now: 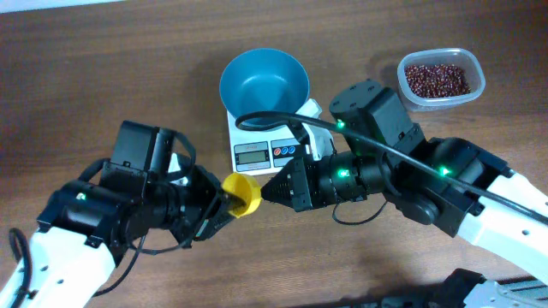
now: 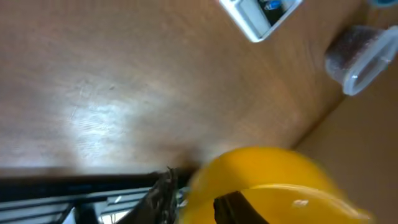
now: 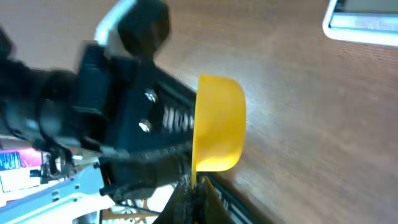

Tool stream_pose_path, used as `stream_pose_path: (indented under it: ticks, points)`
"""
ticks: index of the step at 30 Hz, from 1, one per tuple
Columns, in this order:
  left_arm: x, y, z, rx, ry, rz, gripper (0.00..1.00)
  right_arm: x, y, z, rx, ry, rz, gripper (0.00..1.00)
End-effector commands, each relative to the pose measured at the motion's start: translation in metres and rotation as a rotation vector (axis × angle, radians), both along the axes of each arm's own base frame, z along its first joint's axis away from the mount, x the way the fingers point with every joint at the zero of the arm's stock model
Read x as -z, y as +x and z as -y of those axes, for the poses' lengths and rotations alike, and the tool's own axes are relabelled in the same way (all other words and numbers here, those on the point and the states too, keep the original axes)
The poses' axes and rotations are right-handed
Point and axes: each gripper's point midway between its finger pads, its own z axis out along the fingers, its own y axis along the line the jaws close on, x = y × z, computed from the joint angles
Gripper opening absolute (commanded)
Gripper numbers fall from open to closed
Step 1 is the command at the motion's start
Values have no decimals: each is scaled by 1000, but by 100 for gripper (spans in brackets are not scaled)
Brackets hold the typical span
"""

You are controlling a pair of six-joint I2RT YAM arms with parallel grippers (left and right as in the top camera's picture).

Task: Scoop item into bowl and weigh 50g on scale

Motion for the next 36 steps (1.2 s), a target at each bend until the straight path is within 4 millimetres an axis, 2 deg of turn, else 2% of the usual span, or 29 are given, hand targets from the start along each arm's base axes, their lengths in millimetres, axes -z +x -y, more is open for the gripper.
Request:
stream_pose_path:
  ticks: [1, 3, 4, 7, 9, 11, 13, 14, 16, 19, 23, 25, 26, 28, 29, 32, 33, 36]
  points:
    - [-4, 10, -5, 7, 11, 59, 28, 13, -6, 10, 10, -73, -32, 4]
    - [-18, 19, -3, 96, -6, 170, 26, 26, -4, 27, 72, -173, -37, 4]
    - [-25, 20, -2, 130, -10, 213, 29, 27, -4, 35, 98, -206, -22, 4]
    - [-37, 20, -4, 159, -5, 295, 40, 14, -15, 81, 201, -327, 74, 4]
    - [-43, 17, -6, 188, 6, 349, 43, -13, -36, 102, 236, -278, 153, 4]
    - [-42, 8, -9, 268, 34, 389, 51, -45, -61, 121, 288, -156, 228, 4]
    - [-38, 2, -11, 282, 44, 366, 52, -69, -85, 141, 316, -56, 333, 4]
    - [-38, 3, -11, 280, 45, 370, 53, -72, -95, 151, 330, -35, 364, 4]
    - [-36, 5, -14, 273, 66, 370, 58, -73, -107, 158, 326, -9, 381, 4]
    - [-29, -7, -18, 281, 81, 311, 58, -81, -116, 150, 271, 48, 379, 4]
    - [-28, -1, -13, 310, 135, 372, 58, -87, -115, 150, 273, 63, 393, 4]
    - [-25, 3, -13, 322, 204, 414, 58, -96, -106, 151, 312, 76, 440, 4]
    - [-22, 8, -19, 309, 265, 429, 58, -97, -98, 157, 361, 56, 465, 4]
    - [-22, 27, -36, 255, 391, 495, 51, -101, -86, 167, 441, 27, 506, 4]
    - [-29, 40, -36, 279, 423, 584, 46, -105, -80, 171, 478, 24, 531, 4]
    - [-57, 75, -19, 383, 449, 856, 48, -121, -66, 181, 569, 37, 600, 4]
    - [-60, 82, -15, 381, 447, 888, 48, -123, -63, 184, 595, 31, 613, 4]
    - [-49, 84, 2, 458, 461, 896, 41, -128, -53, 198, 686, 4, 650, 4]
